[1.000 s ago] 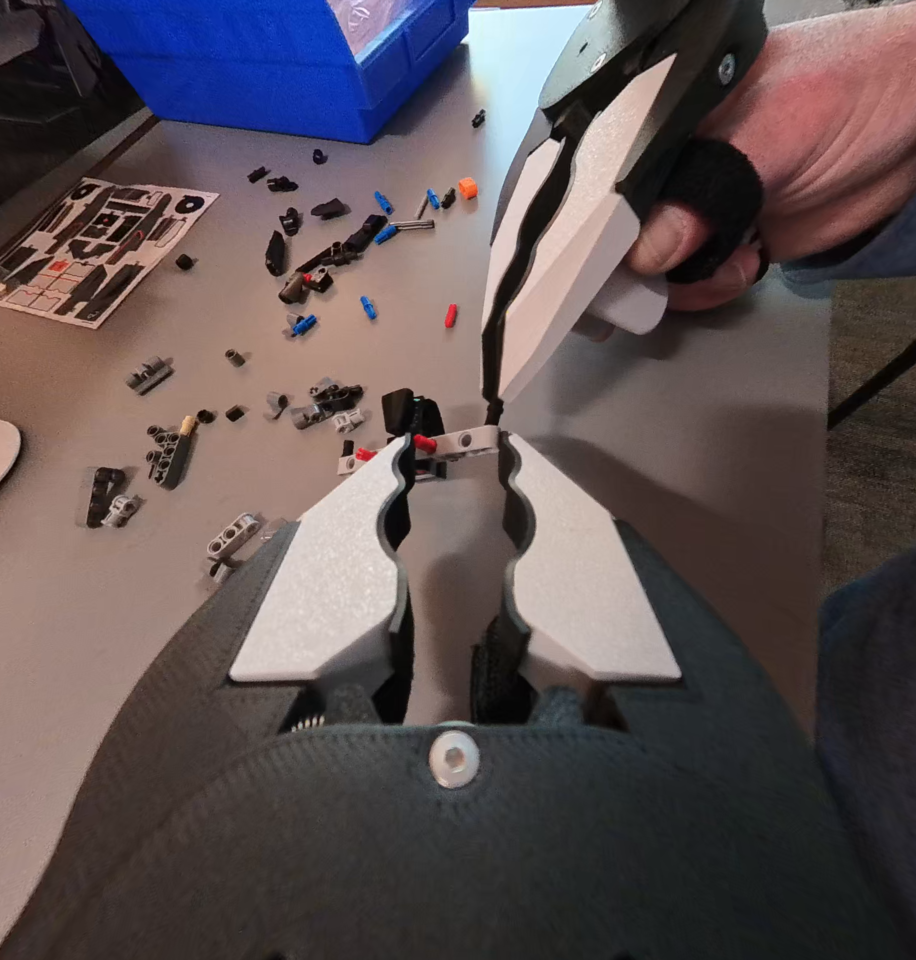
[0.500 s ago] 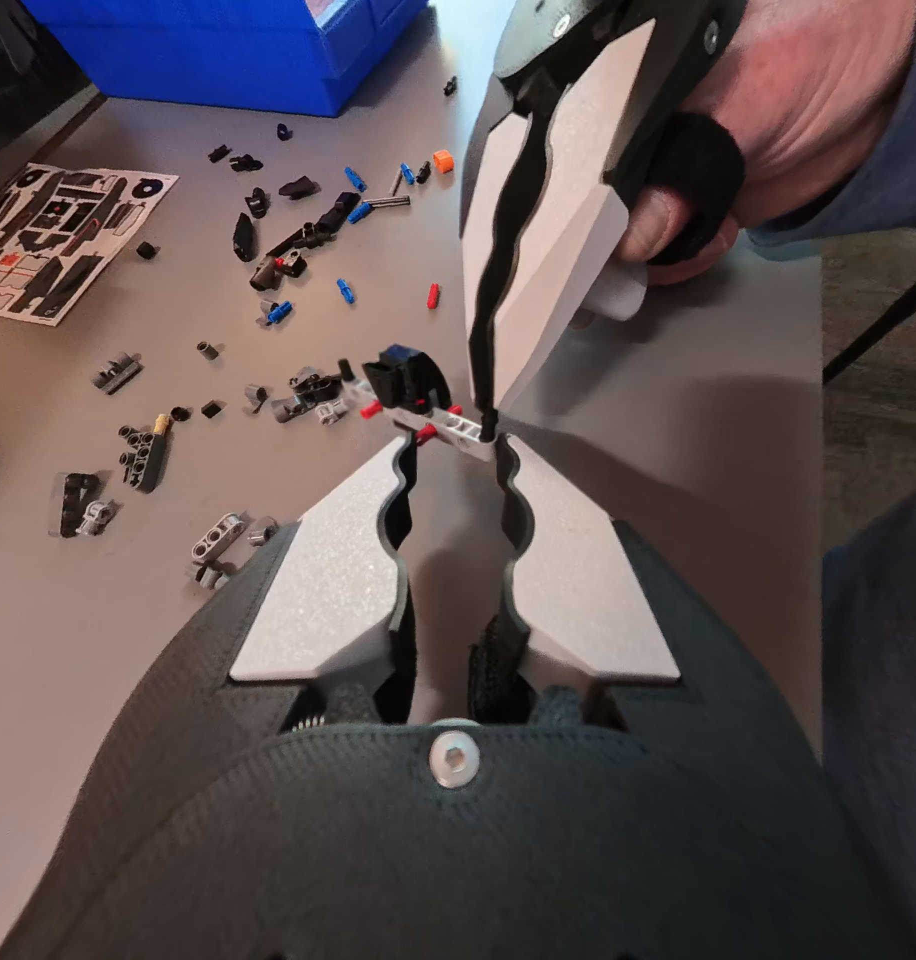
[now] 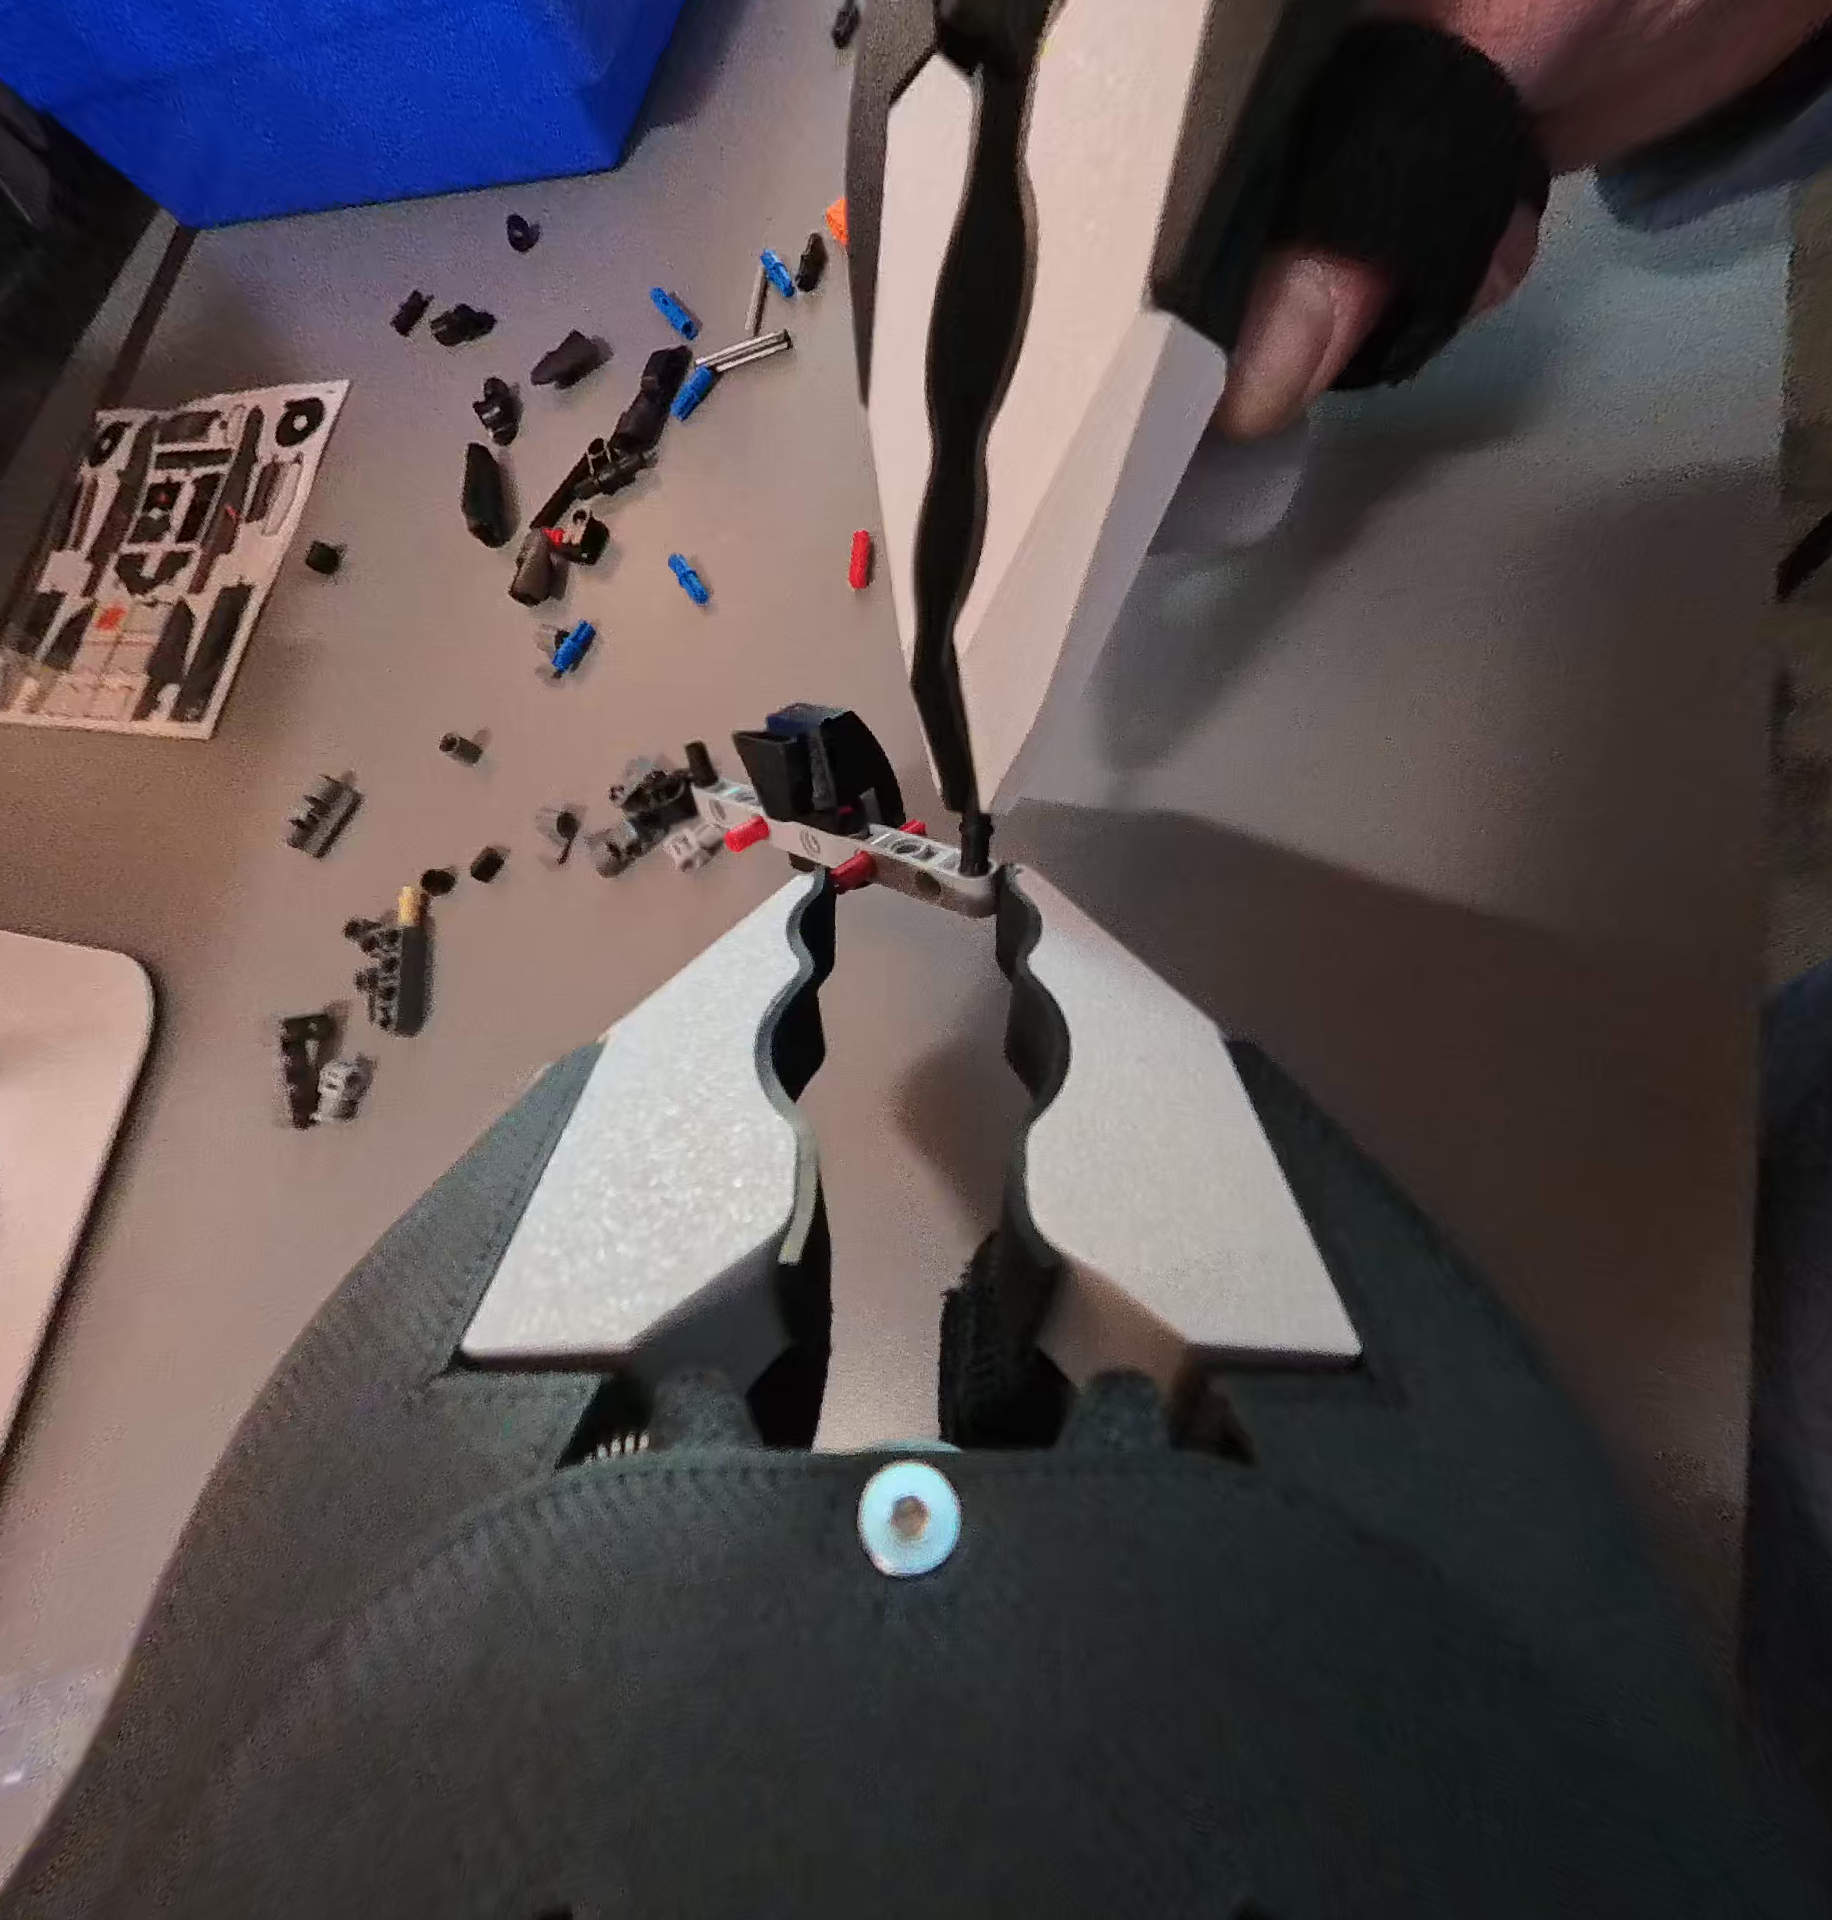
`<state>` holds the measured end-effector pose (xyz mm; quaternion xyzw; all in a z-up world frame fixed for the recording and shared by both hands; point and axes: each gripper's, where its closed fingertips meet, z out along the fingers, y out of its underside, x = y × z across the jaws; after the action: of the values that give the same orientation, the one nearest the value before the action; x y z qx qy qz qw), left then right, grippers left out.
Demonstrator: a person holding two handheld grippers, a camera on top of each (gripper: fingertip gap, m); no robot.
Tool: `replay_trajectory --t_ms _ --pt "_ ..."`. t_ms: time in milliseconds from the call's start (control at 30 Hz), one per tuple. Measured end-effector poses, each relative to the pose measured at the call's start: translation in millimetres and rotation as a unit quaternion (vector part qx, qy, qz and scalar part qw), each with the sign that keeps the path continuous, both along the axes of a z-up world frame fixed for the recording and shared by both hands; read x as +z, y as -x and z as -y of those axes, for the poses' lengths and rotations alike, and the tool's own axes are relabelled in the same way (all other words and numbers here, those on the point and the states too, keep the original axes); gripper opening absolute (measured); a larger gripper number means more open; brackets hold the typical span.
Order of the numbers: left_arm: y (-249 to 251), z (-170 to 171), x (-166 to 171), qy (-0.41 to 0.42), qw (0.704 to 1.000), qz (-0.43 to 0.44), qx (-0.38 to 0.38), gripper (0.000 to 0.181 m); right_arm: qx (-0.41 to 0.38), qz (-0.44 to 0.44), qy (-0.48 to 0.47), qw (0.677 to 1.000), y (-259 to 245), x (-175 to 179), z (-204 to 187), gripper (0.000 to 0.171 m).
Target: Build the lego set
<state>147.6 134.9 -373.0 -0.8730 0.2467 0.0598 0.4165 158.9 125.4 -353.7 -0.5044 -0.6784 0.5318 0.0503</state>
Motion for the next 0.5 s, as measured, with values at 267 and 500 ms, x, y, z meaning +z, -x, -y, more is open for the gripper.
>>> replay_trajectory --t_ms 267,500 --pt "-1.3 -3.1 -1.4 0.042 0.996 -0.074 -0.026 0.03 -0.013 0.005 -0.057 0.998 -3.8 -1.5 -3.9 0.001" --pt "-5.2 -7.1 -5.4 0.066 0.992 -0.103 -0.044 0.03 -0.032 0.003 -0.069 0.997 -7.6 -4.4 -9.6 0.001"
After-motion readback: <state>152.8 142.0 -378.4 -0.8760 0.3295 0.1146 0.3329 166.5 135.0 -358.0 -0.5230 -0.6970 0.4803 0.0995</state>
